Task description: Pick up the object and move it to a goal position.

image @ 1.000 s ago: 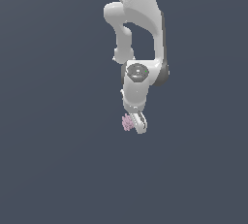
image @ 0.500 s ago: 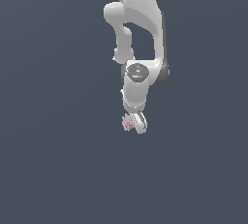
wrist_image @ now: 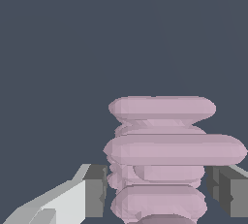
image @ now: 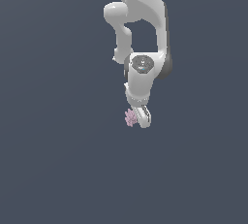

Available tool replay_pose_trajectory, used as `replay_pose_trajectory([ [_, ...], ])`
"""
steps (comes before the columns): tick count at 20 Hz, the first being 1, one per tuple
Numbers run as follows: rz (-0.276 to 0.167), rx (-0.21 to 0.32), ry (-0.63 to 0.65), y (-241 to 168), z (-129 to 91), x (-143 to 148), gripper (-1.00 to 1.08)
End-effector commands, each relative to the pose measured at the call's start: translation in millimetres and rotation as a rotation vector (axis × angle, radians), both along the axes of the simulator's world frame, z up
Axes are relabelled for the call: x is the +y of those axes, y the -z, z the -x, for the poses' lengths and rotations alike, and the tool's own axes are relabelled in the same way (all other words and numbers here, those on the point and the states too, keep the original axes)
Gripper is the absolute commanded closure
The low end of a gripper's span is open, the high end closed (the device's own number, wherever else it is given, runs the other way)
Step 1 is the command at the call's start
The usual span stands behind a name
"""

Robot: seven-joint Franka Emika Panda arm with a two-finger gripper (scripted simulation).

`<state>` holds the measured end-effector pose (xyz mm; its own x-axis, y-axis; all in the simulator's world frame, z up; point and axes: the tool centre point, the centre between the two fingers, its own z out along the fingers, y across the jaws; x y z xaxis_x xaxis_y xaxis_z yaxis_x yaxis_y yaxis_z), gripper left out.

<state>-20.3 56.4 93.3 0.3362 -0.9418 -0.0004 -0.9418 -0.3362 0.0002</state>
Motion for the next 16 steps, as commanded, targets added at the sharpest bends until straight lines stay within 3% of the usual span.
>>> replay_pose_trajectory([
  [1, 0.000, -0.001, -0.001, -11, 8, 8, 1.08],
  [16, 0.001, -0.001, -0.001, -97, 68, 69, 1.08],
])
